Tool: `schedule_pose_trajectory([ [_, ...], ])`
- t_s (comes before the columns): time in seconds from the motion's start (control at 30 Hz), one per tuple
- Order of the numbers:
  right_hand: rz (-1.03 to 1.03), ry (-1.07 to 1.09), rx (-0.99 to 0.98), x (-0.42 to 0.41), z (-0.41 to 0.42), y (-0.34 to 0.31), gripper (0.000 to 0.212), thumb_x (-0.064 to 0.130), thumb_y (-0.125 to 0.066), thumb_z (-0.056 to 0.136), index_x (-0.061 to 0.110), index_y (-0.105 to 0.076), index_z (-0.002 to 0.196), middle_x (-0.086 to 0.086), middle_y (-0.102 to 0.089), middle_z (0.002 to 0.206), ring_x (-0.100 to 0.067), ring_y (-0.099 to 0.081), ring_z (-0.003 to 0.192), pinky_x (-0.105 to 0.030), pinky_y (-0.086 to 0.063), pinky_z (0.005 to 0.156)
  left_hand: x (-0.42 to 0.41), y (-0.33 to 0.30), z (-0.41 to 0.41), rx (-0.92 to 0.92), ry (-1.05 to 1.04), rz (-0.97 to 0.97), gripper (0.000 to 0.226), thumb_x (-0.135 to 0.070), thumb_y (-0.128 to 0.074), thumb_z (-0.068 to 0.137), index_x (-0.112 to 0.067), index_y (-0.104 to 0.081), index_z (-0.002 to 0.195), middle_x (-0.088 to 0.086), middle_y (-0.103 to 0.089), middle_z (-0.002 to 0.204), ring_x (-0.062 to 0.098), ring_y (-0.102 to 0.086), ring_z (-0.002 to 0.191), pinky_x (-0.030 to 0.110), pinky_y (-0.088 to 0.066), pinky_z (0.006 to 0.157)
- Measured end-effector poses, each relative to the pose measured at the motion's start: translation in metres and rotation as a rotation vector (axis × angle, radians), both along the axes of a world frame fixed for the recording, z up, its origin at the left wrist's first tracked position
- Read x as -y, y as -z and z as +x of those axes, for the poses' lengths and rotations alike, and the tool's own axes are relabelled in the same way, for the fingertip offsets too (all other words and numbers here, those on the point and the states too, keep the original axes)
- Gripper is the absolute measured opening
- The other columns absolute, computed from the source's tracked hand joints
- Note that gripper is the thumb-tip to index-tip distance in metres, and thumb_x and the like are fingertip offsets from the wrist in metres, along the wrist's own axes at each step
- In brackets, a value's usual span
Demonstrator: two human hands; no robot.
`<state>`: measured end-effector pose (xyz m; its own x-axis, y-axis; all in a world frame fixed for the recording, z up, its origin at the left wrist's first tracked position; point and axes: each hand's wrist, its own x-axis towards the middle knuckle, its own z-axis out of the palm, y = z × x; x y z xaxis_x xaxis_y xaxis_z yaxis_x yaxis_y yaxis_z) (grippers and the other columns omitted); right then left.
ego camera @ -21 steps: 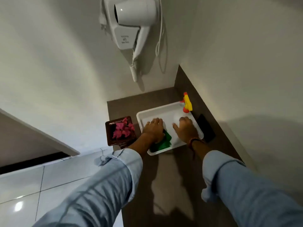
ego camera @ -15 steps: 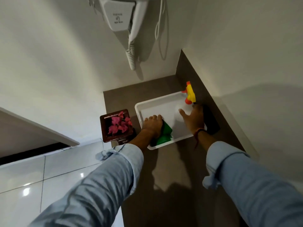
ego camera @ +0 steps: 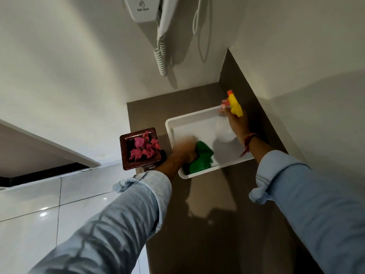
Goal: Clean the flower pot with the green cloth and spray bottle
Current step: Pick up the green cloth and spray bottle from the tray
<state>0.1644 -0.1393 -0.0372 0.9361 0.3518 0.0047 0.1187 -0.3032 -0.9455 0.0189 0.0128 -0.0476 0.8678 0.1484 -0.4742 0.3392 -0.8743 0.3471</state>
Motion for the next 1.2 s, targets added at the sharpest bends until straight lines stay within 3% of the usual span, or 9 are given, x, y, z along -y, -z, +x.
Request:
schedule_pose_trajectory([
  [0.27,0.139,-0.015,0.032,-0.018,-0.018,-0.047,0.050,0.017,-0.051,0.101,0.010,-0.036,0.148,-0.012,-0.058,0.137,-0.014,-0.070,0.089,-0.004,-0.053,0.071,0.012,-0.043,-0.023,0.394,-0.158,-0.159,0.038,-0.013,-0.059,0.080,-0.009,-0.041,0.114,0.015,-0.066,0.103,0.031,-0.064,0.089,0.040,-0.052,0.064],
  [0.33,0.128,-0.025,0.047,-0.020,-0.029,-0.065,0.050,0.020,-0.052,0.101,0.014,-0.038,0.148,-0.006,-0.059,0.132,0.000,-0.070,0.073,-0.004,-0.052,0.068,0.015,-0.057,-0.037,0.460,-0.215,-0.226,0.039,-0.011,-0.059,0.079,-0.010,-0.043,0.114,0.014,-0.067,0.104,0.030,-0.065,0.090,0.039,-0.053,0.068],
  [0.43,0.095,-0.036,0.076,-0.023,-0.055,-0.085,0.048,0.023,-0.052,0.100,0.016,-0.043,0.146,-0.011,-0.063,0.127,-0.002,-0.061,0.061,-0.007,-0.051,0.072,0.014,-0.072,-0.066,0.487,-0.313,-0.391,0.038,-0.013,-0.061,0.081,-0.010,-0.052,0.118,0.013,-0.068,0.113,0.028,-0.066,0.101,0.038,-0.057,0.083],
  [0.6,0.051,-0.171,0.148,-0.032,-0.116,-0.102,0.048,0.019,-0.052,0.101,0.016,-0.040,0.147,-0.013,-0.060,0.134,-0.007,-0.053,0.070,-0.019,-0.051,0.068,0.006,-0.072,-0.132,0.426,-0.458,-0.616,0.043,-0.011,-0.064,0.085,-0.008,-0.056,0.128,0.014,-0.067,0.123,0.028,-0.065,0.113,0.038,-0.056,0.095],
  [0.73,0.014,-0.258,0.129,-0.033,-0.167,-0.101,0.049,0.022,-0.050,0.101,0.019,-0.037,0.149,-0.002,-0.061,0.086,-0.020,-0.051,0.076,-0.023,-0.049,0.074,0.006,-0.065,-0.177,0.384,-0.529,-0.736,0.045,-0.012,-0.066,0.089,-0.006,-0.055,0.132,0.014,-0.067,0.125,0.028,-0.066,0.115,0.040,-0.056,0.096],
  [0.8,-0.003,-0.275,0.141,-0.033,-0.187,-0.098,0.049,0.025,-0.051,0.101,0.025,-0.036,0.148,0.007,-0.055,0.078,-0.017,-0.053,0.079,-0.023,-0.050,0.076,0.010,-0.067,-0.189,0.344,-0.533,-0.783,0.045,-0.013,-0.067,0.089,-0.007,-0.055,0.132,0.014,-0.066,0.126,0.029,-0.065,0.116,0.042,-0.056,0.097],
  [0.87,-0.003,-0.272,0.169,-0.032,-0.206,-0.097,0.047,0.028,-0.053,0.100,0.029,-0.040,0.144,0.005,-0.058,0.084,-0.015,-0.056,0.085,-0.033,-0.053,0.083,0.013,-0.069,-0.205,0.316,-0.553,-0.798,0.047,-0.014,-0.068,0.088,-0.008,-0.055,0.132,0.014,-0.066,0.127,0.029,-0.064,0.117,0.045,-0.054,0.099],
  [1.0,-0.016,-0.239,0.189,-0.024,-0.237,-0.089,0.031,0.029,-0.056,0.098,0.012,-0.058,0.124,-0.014,-0.063,0.101,-0.026,-0.062,0.093,-0.050,-0.056,0.089,0.009,-0.063,-0.238,0.278,-0.647,-0.817,0.046,-0.011,-0.069,0.087,-0.007,-0.056,0.131,0.016,-0.065,0.127,0.032,-0.063,0.117,0.046,-0.053,0.101],
  [1.2,-0.039,-0.320,0.181,-0.020,-0.290,-0.067,0.025,0.032,-0.061,0.095,0.010,-0.061,0.107,-0.007,-0.063,0.098,-0.016,-0.063,0.086,-0.025,-0.052,0.076,-0.016,-0.061,-0.274,0.456,-1.060,-0.868,0.043,-0.008,-0.064,0.090,-0.005,-0.053,0.132,0.017,-0.064,0.128,0.036,-0.064,0.114,0.043,-0.058,0.091],
])
